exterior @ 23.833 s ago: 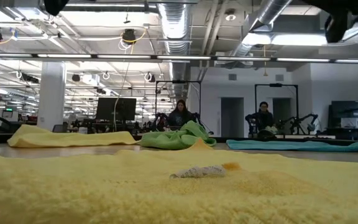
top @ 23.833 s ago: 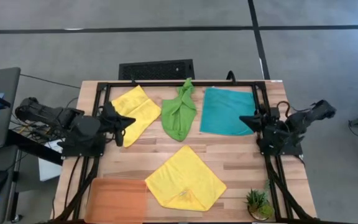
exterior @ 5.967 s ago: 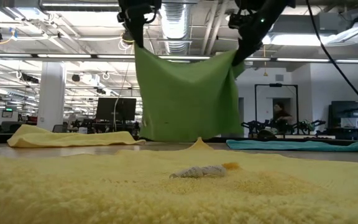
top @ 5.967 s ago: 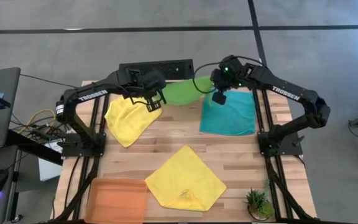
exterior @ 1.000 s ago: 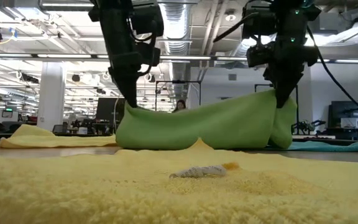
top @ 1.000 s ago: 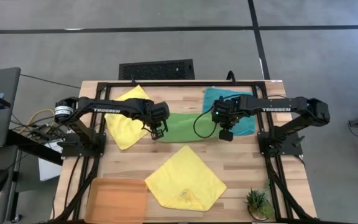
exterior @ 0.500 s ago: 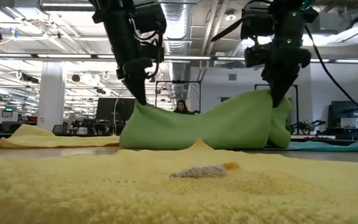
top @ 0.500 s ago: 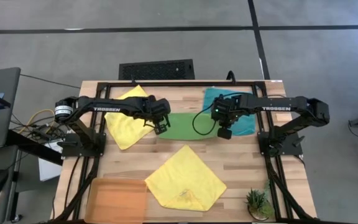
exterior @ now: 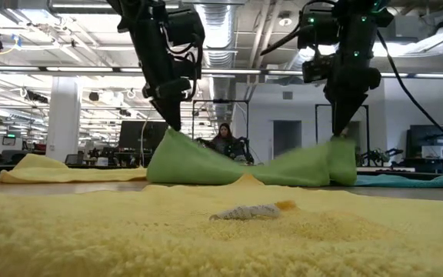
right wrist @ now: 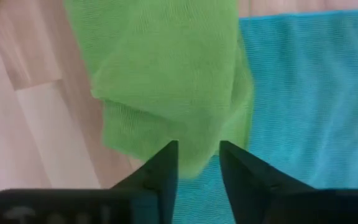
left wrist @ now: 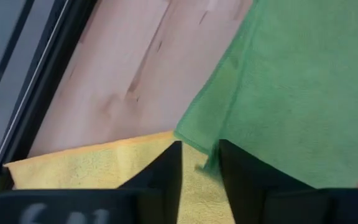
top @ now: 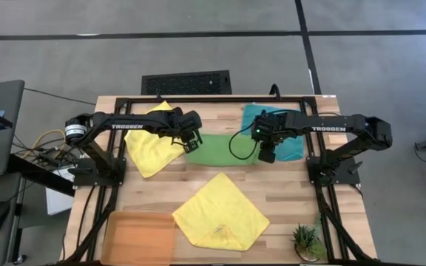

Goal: Fold microfiber towels
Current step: Fold the green microfiber towel

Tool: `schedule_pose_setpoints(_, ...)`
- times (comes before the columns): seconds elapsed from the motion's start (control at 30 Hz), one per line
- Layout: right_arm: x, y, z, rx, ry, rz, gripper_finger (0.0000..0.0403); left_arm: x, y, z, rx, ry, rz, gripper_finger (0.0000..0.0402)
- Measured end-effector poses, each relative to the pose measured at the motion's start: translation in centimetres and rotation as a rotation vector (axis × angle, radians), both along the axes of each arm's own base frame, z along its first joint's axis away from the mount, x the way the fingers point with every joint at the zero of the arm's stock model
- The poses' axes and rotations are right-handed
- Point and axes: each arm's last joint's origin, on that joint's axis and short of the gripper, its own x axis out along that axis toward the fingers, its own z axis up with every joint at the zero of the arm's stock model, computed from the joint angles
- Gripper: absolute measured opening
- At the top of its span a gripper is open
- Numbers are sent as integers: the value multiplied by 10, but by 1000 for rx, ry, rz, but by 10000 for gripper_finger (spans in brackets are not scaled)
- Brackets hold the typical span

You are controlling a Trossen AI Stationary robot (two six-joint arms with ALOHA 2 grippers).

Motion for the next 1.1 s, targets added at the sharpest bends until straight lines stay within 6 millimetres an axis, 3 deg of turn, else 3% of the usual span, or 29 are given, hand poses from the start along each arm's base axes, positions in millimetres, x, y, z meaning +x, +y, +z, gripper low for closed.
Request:
schedule_pose_setpoints(0.2,-1,-3,0,-5,-3,-40,213,-1,5,1,61,12,30,156)
schedule_pose_setpoints(0.33,-1,-6,0,2,-16,-89,234,-1,7,2,106,23,47,170)
schedule_pose_setpoints(0.67,3,-6,11,76,-66,-78,230,-3,-33,-3,-249,97,-336,171)
schedule_pose_setpoints(0.8,6,-7,17,72,-87,-76,228,0,-50,-9,-239,88,-407,171)
schedule_pose_setpoints(1.1,6,-7,19,72,-90,-74,227,-4,-73,-46,-156,55,-485,171)
